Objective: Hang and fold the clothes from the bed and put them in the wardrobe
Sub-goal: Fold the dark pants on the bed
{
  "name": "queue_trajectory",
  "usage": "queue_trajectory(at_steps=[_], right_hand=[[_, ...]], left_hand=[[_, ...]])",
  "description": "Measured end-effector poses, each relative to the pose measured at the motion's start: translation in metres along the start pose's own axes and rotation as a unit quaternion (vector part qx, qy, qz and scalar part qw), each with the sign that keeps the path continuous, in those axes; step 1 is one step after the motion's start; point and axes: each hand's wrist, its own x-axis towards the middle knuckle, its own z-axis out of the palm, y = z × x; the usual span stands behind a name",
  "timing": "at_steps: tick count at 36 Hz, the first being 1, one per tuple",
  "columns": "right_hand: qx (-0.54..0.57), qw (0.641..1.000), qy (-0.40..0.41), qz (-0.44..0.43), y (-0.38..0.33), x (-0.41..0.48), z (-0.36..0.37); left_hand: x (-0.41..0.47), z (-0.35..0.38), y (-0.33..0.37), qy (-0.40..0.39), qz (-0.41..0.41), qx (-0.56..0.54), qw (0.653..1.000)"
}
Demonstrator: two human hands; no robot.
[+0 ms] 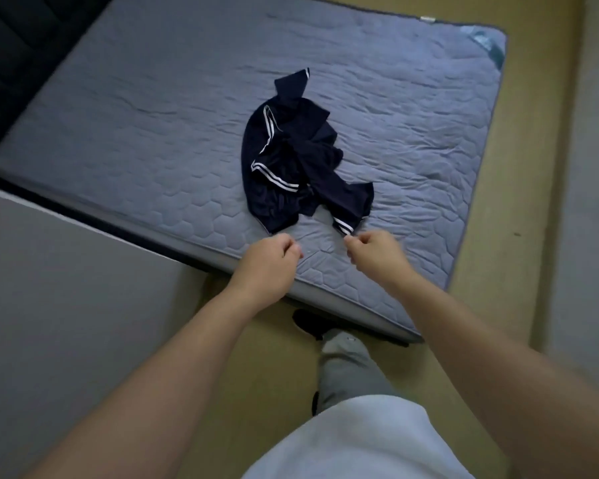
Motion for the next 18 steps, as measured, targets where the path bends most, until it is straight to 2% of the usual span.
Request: queue_trajectory(at_steps=[5,11,14,18], right_hand=[[-0.033,0.995,-0.037,0.085,0.014,0.116,0.027],[-0.045,0.971,-0.115,0.203,0.039,0.224,0.054],[0.037,0.952,-0.118,0.281,0.046,0.262,0.067],[0.194,0.899,-0.092,0.381,0.058,0.303,0.084]], left_hand=[[0.084,0.019,-0.015,-0.068,-0.062,0.003,0.996],[0.17,0.039,-0.046,-0.125,-0.12,0.0,0.985],[0.203,0.049,-0.064,-0.13,-0.151,-0.012,0.98],[0.24,0.067,-0.086,-0.135,-0.188,-0.034,0.972]])
